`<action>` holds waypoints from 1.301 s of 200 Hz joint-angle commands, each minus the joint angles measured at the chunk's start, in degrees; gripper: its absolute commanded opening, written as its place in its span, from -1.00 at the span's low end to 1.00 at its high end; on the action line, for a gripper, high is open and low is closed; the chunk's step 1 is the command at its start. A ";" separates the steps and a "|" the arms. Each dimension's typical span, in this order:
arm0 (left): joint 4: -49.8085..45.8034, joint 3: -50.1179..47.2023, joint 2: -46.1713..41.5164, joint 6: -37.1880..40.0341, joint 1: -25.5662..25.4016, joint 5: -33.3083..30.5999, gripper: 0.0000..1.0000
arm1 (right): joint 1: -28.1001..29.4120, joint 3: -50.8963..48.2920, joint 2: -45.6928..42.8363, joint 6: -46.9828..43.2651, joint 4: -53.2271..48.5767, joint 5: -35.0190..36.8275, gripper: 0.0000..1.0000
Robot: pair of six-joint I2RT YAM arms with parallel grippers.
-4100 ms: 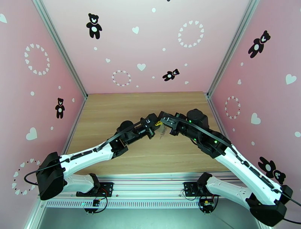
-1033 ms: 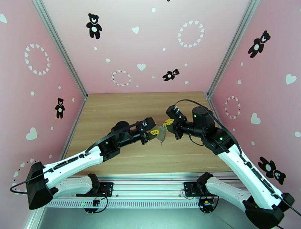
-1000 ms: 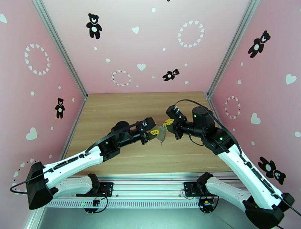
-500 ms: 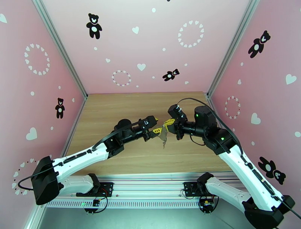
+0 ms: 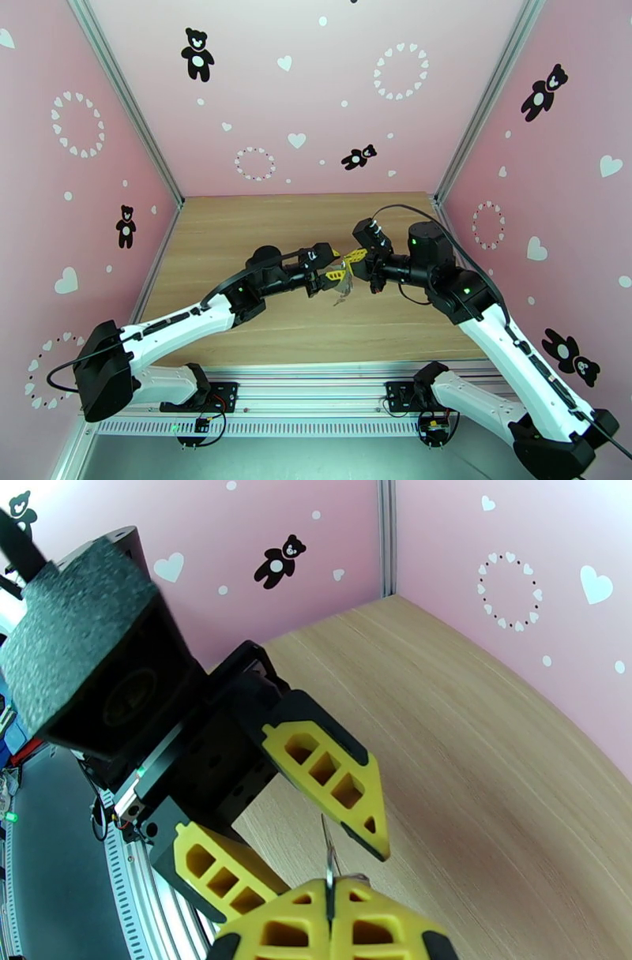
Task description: Remove the keys from the keyring
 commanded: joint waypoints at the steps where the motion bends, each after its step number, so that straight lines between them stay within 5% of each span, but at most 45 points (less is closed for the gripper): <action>1: 3.05 0.80 0.89 -1.78 0.52 -0.37 -0.22 | -0.16 -0.41 -1.26 0.84 2.81 0.37 -1.00; 196: 6.46 0.33 2.60 -4.30 0.89 0.44 -0.66 | -0.24 -2.70 -3.27 1.97 4.92 1.86 -1.00; 260: 7.50 0.40 2.92 -4.02 0.89 1.89 -0.58 | -0.27 -3.33 -3.22 2.66 6.06 1.87 -1.00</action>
